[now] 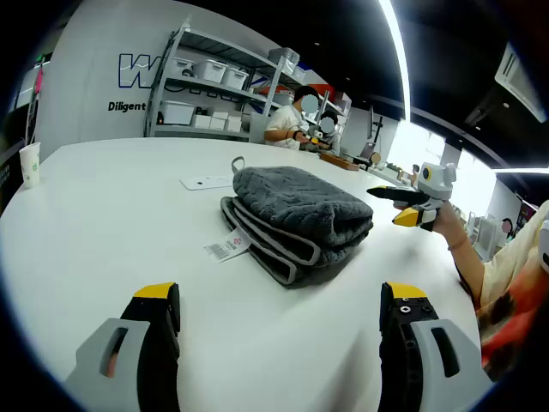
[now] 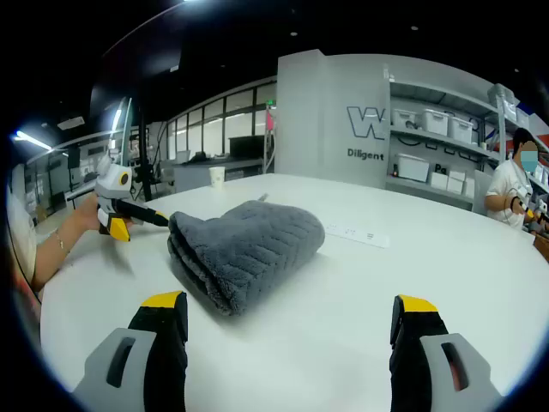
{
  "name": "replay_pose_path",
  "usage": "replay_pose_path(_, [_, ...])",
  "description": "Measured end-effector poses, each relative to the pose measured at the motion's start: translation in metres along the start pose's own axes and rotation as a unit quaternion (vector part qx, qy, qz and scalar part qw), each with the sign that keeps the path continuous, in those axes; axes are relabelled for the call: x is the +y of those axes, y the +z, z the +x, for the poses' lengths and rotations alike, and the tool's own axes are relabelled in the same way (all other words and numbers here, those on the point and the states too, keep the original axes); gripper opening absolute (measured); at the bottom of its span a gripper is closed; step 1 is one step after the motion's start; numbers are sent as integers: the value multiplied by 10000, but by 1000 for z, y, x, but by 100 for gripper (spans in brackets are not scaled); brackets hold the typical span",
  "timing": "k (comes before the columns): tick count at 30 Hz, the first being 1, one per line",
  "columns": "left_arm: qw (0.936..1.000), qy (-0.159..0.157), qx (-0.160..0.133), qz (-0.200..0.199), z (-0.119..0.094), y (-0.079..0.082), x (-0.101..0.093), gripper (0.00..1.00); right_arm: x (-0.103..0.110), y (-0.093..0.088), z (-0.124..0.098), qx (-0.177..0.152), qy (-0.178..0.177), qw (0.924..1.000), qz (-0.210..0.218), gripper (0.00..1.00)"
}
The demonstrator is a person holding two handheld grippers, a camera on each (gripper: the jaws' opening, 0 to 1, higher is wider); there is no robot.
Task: Open the folded towel by lifting each exposed corner and separating the folded layers until the towel lies flat within the target outline without major curled edges
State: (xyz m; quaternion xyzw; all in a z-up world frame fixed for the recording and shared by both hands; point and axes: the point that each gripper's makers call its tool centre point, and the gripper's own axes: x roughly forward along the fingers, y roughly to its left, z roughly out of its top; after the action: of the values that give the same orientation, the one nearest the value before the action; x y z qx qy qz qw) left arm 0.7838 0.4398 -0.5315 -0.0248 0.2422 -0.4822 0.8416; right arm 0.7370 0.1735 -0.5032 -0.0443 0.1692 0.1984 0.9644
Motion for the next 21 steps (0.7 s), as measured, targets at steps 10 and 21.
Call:
replay_pose_path(10, [10000, 14, 11, -6, -1, -1, -2, 95, 0, 0, 0, 1, -5, 10000, -3, 98])
replay_pose_path(21, [10000, 13, 21, -9, 0, -1, -1, 95, 0, -1, 0, 18, -2, 10000, -18, 98])
